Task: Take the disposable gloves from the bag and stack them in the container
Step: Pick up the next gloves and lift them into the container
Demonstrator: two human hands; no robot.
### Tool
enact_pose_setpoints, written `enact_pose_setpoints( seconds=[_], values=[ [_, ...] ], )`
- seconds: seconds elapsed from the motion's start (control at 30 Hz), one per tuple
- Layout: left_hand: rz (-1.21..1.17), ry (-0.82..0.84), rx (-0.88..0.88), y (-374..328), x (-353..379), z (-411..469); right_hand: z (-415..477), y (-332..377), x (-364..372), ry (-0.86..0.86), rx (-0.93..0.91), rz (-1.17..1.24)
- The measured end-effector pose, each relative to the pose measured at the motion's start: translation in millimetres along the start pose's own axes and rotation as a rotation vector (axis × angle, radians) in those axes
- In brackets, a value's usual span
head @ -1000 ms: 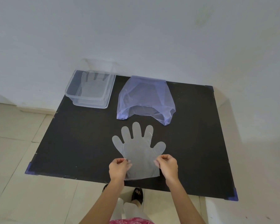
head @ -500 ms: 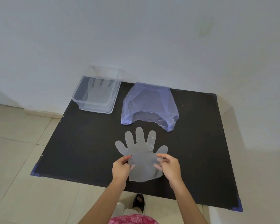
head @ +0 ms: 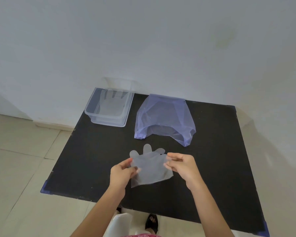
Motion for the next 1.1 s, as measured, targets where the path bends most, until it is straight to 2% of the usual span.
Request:
enact_pose_setpoints(
  seconds=[0.2, 0.43, 0.8, 0.93, 1.1],
  values=[
    [-0.046, 0.039, 0.050, -48, -28, 11, 15, 45, 22, 0.023, -0.045, -0.023],
    [-0.073, 0.169, 0.129, -128, -76, 47, 50, 105, 65, 0.011, -0.108, 0.040],
    [0.144, 0.241, 0.296, -271, -124, 109, 118, 183, 149, -0.125, -0.187, 0.121],
    [0.147, 0.296, 0.338, -315, -128, 141, 148, 207, 175, -0.082, -0.216, 0.223],
    [0.220, 0.317, 0.413, -357, -132, 170, 191, 232, 190, -0.082, -0.249, 0.176]
  ],
)
Point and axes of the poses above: each hand's wrist, its own z-axis towards the middle knuckle, its own x-axis out of the palm, y = z × x, the point moved 1 cm from there along z, towards the middle knuckle, and after that the axes turned 11 degrees about -x, right-handed, at the moved point
